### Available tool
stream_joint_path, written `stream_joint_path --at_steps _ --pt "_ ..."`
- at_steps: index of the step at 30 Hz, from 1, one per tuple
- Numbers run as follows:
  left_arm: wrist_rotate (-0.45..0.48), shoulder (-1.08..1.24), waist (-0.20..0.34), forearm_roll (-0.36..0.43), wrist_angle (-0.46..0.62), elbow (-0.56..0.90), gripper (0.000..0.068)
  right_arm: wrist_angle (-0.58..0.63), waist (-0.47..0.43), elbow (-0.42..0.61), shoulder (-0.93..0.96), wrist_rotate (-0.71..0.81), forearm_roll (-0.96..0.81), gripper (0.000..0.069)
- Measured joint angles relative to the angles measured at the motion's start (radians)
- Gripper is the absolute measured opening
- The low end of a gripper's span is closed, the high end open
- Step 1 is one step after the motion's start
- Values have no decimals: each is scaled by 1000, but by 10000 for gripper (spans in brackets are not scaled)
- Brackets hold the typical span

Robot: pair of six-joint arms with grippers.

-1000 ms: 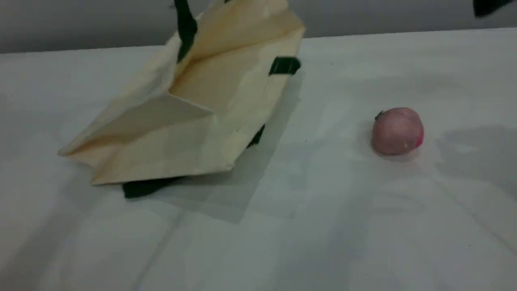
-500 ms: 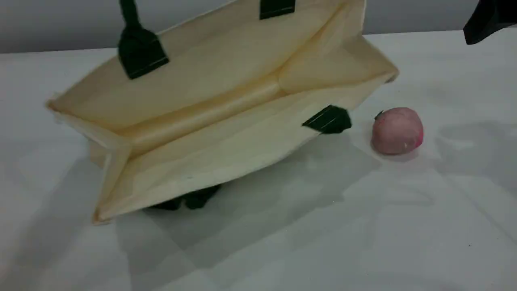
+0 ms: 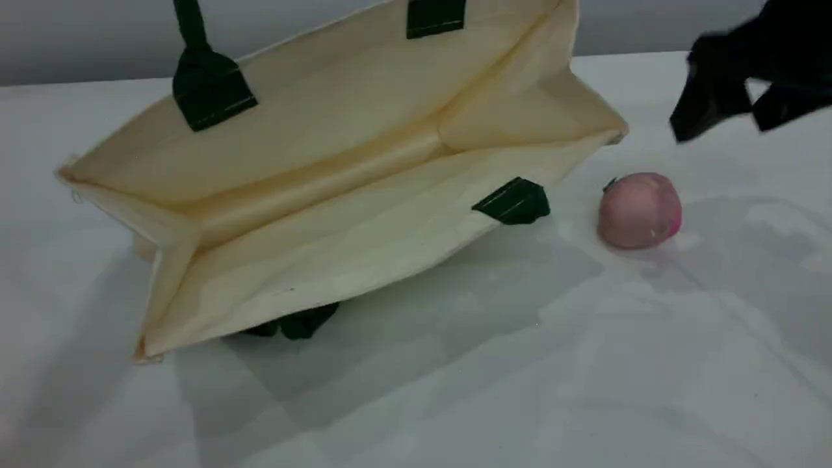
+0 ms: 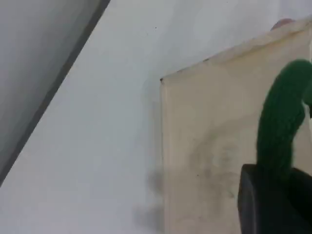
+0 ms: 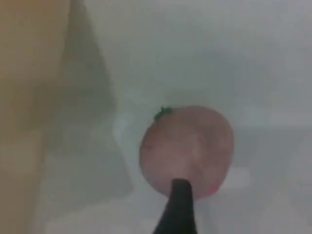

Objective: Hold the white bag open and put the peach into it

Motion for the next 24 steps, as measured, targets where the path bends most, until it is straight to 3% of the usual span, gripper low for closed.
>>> stream_joint_path --at_steps 11,24 --pt "-1 0 0 -1 0 0 94 -99 93 -13 153 2 6 580" --pt "-3 -1 0 -2 1 0 94 -126 101 -72 208 5 34 580"
